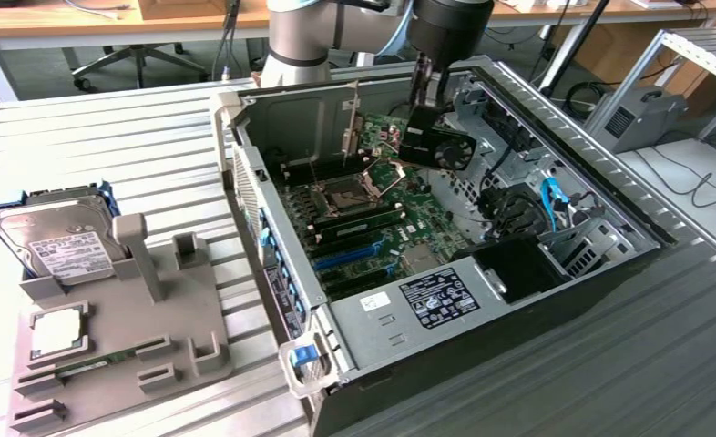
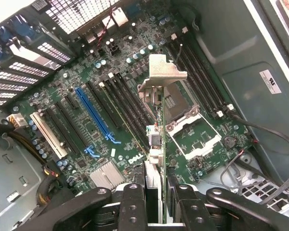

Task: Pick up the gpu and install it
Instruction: 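Insert the gpu into the slot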

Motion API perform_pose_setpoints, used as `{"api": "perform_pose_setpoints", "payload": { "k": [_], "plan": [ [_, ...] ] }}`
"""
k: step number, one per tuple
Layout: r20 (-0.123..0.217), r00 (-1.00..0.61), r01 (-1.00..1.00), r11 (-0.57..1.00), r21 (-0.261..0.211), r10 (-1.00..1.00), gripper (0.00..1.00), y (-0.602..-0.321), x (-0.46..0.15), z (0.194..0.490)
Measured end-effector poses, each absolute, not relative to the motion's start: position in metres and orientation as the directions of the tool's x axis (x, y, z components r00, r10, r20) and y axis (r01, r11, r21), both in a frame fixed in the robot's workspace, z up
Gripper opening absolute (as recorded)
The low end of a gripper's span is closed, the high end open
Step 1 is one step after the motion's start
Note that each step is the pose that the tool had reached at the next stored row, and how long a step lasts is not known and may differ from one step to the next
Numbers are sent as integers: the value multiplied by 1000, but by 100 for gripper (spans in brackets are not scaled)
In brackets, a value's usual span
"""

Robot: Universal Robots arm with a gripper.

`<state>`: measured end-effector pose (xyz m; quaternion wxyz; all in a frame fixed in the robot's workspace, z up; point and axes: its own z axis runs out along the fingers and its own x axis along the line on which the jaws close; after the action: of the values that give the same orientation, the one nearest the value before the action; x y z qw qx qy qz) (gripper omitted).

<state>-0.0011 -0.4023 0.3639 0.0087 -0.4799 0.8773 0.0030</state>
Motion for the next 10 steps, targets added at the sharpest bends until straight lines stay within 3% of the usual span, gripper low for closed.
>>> {"api": "perform_pose_setpoints", "payload": {
  "k": [10],
  "plan": [
    [-18, -502, -865, 502, -3, -865, 28, -402, -1, 364]
  ]
}}
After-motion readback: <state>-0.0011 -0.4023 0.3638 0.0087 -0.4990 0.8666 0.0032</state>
